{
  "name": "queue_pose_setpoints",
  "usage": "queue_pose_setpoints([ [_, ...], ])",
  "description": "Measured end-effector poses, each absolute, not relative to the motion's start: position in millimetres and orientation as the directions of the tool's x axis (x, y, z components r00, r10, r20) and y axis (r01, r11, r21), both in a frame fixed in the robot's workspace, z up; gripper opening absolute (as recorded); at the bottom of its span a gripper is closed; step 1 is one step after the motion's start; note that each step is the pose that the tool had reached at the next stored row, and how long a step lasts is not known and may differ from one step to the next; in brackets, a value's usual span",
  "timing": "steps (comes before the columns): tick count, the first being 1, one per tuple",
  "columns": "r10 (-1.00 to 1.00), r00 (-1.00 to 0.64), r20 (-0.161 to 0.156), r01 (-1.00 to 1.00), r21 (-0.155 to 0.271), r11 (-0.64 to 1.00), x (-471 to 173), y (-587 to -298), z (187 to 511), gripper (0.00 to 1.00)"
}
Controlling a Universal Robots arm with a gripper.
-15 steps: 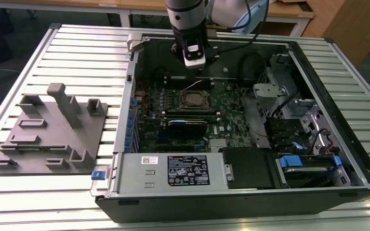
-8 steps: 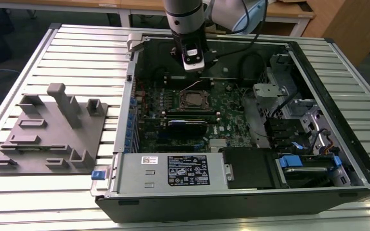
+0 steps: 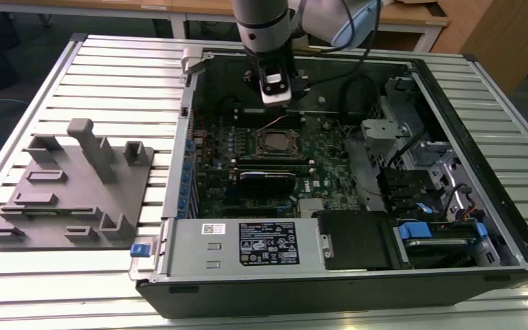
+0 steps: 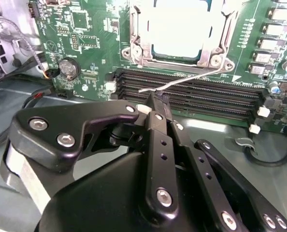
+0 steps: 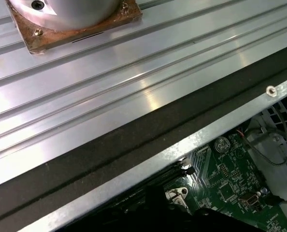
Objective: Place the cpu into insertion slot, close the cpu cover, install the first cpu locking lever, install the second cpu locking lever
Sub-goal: 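Install the first cpu locking lever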
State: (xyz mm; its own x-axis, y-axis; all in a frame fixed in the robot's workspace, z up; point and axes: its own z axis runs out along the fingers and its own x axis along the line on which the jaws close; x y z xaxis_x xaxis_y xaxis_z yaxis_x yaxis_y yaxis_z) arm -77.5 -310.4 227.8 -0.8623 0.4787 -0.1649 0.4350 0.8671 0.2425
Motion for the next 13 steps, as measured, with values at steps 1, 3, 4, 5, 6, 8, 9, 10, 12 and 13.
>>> queue_pose_setpoints([
  [1, 0.479, -0.862, -0.165, 0.435, 0.243, 0.867, -77.5, -310.4, 226.8, 0.11],
  [3, 0.479, -0.862, -0.165, 0.435, 0.242, 0.867, -77.5, -310.4, 226.5, 0.11],
  [4, 0.479, -0.862, -0.165, 0.435, 0.242, 0.867, -77.5, -310.4, 226.5, 0.11],
  [5, 0.479, -0.862, -0.165, 0.435, 0.242, 0.867, -77.5, -310.4, 226.4, 0.11],
  [6, 0.479, -0.862, -0.165, 0.435, 0.243, 0.867, -77.4, -310.5, 226.0, 0.11],
  [8, 0.479, -0.862, -0.165, 0.435, 0.242, 0.867, -77.4, -311.1, 225.2, 0.11],
  [9, 0.479, -0.862, -0.165, 0.436, 0.242, 0.867, -77.4, -311.5, 224.8, 0.11],
  [10, 0.480, -0.862, -0.165, 0.436, 0.243, 0.867, -77.4, -311.9, 224.3, 0.11],
  [12, 0.481, -0.861, -0.165, 0.437, 0.242, 0.866, -77.5, -312.1, 223.2, 0.11],
  [13, 0.484, -0.860, -0.165, 0.440, 0.242, 0.865, -77.4, -312.0, 222.3, 0.11],
])
